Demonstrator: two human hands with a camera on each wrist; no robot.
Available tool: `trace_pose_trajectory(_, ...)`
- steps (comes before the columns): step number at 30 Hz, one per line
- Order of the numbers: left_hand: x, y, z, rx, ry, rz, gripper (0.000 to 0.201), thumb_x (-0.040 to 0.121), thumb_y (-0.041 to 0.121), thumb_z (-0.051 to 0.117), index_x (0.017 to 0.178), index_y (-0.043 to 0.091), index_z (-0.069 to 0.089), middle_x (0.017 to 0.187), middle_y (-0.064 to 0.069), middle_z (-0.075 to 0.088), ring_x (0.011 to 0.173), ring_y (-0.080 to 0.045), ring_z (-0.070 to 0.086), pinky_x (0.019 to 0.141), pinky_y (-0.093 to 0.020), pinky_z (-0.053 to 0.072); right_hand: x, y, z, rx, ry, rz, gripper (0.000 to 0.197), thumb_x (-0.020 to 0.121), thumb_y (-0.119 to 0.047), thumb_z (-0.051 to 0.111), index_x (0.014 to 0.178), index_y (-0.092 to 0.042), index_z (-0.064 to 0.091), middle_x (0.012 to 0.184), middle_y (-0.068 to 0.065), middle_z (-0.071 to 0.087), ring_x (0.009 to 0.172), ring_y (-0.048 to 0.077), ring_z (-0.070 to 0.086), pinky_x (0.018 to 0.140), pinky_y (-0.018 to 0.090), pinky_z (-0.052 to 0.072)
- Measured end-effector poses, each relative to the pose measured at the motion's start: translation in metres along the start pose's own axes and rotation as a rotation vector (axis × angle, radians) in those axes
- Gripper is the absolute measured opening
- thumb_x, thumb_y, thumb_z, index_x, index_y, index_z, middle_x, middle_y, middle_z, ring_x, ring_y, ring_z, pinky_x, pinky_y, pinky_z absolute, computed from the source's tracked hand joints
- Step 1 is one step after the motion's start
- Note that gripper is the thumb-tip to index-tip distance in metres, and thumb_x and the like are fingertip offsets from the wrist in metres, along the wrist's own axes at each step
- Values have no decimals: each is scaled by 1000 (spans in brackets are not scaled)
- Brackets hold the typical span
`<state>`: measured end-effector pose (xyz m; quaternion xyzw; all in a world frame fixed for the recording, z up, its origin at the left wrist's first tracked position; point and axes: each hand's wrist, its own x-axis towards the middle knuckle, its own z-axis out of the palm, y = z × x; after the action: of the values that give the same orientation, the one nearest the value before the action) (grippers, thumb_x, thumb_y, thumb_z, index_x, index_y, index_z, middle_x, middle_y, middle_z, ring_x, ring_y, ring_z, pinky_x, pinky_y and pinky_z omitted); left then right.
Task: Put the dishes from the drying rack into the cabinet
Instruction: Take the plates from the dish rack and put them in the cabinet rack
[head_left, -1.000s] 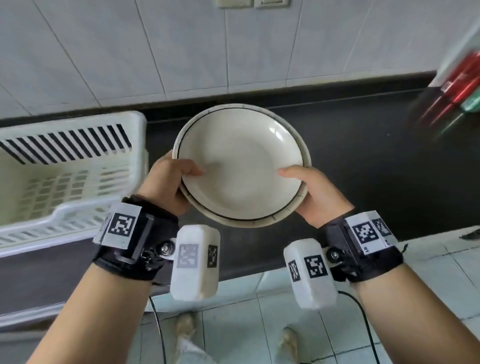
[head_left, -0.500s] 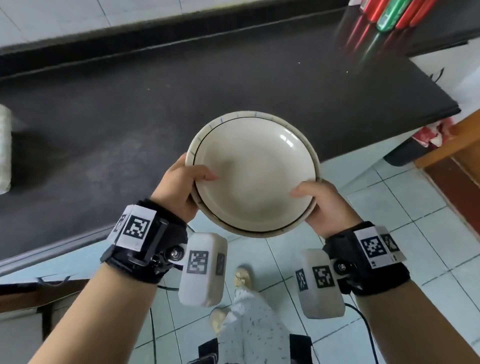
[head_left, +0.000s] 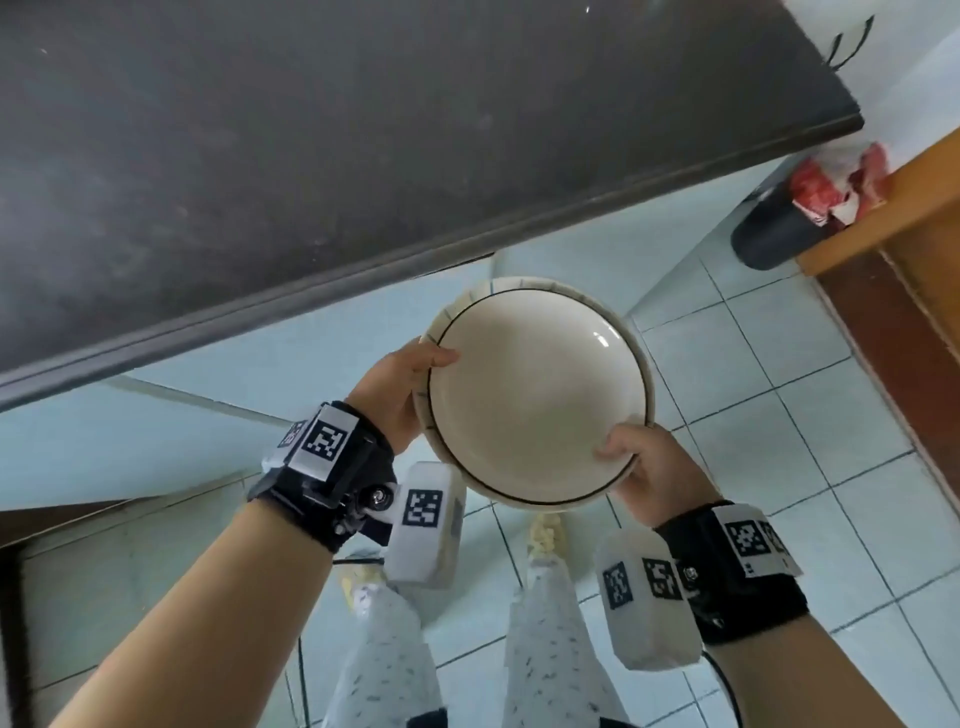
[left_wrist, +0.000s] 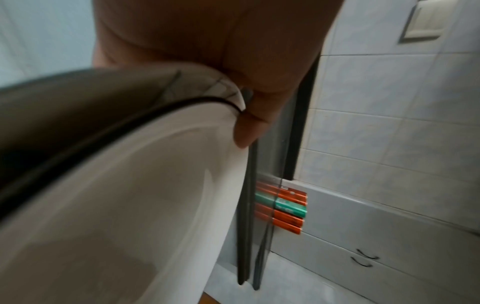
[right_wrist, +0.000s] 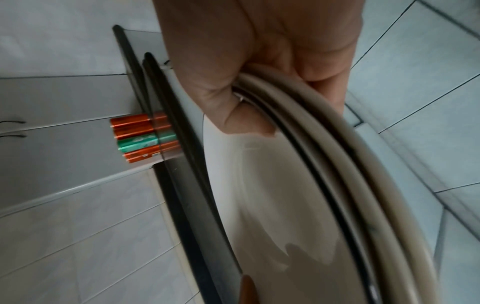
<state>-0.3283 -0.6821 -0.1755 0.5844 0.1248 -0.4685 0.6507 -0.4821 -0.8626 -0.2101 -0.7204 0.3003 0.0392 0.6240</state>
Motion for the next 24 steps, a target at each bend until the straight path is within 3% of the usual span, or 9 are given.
trace_pose_trajectory(3, 37, -15, 39, -81, 84, -19, 26, 89, 21, 39, 87, 8, 62, 77, -5, 70, 74, -21, 63, 72, -33, 48, 13, 28, -49, -350, -110, -106, 21, 65, 4, 49, 64, -12, 62, 65, 1, 55, 67, 1, 55, 67, 8, 42)
trace_pose_trajectory(6, 71, -31, 57, -130, 206, -57, 29, 86, 31, 48, 111, 18, 55, 100, -4, 60, 89, -22, 56, 78, -35, 44, 32, 57, -89, -547, -76, -152, 27, 62, -8, 43, 75, -5, 66, 74, 11, 58, 72, 17, 56, 69, 15, 42)
trace_pose_trajectory(8, 89, -38, 57, -132, 323, -36, 34, 90, 26, 45, 124, 25, 48, 109, -1, 57, 94, -20, 57, 81, -36, 47, 42, 68, -107, -614, -79, -133, 32, 57, -1, 42, 76, -4, 68, 75, 17, 62, 73, 22, 59, 69, 16, 43)
trace_pose_trajectory(9, 97, -38, 56, -122, 357, -23, 38, 91, 20, 43, 128, 28, 45, 112, -2, 56, 99, -22, 57, 85, -38, 47, 46, 69, -111, -635, -99, -142, 31, 55, 2, 42, 73, 0, 68, 71, 20, 64, 69, 18, 58, 68, 8, 41)
trace_pose_trajectory(12, 118, -28, 52, -6, 399, -16, 44, 89, 6, 38, 122, 34, 42, 117, -3, 53, 105, -24, 55, 93, -43, 44, 48, 66, -115, -624, -130, -225, 26, 55, 1, 42, 63, 6, 65, 57, 22, 63, 61, 16, 49, 59, 0, 36)
trace_pose_trajectory(15, 134, -21, 50, 196, 385, -55, 43, 89, 9, 39, 125, 33, 43, 117, 0, 55, 102, -21, 56, 80, -35, 46, 50, 73, -116, -576, -143, -243, 25, 53, 7, 40, 61, 10, 64, 53, 17, 55, 61, 17, 45, 57, -2, 32)
trace_pose_trajectory(21, 132, -37, 44, 264, 435, -46, 27, 87, 5, 41, 99, 29, 42, 97, -2, 58, 76, -15, 58, 62, -26, 39, 53, 88, -110, -529, -196, -272, 19, 58, 6, 47, 63, 9, 65, 58, -17, 45, 49, 3, 41, 59, -5, 35)
trace_pose_trajectory(22, 127, -44, 42, 264, 444, -39, 28, 87, 4, 41, 98, 29, 42, 93, -1, 58, 75, -15, 58, 61, -25, 38, 51, 89, -110, -534, -182, -263, 19, 58, 4, 47, 64, 9, 65, 60, -16, 45, 56, -3, 43, 61, -5, 35)
trace_pose_trajectory(24, 114, -61, 40, 280, 449, -37, 28, 87, 3, 39, 98, 28, 43, 90, 0, 57, 79, -16, 58, 62, -26, 39, 48, 93, -112, -545, -194, -193, 22, 59, 1, 46, 68, 8, 65, 62, 1, 51, 60, 8, 48, 63, -3, 36)
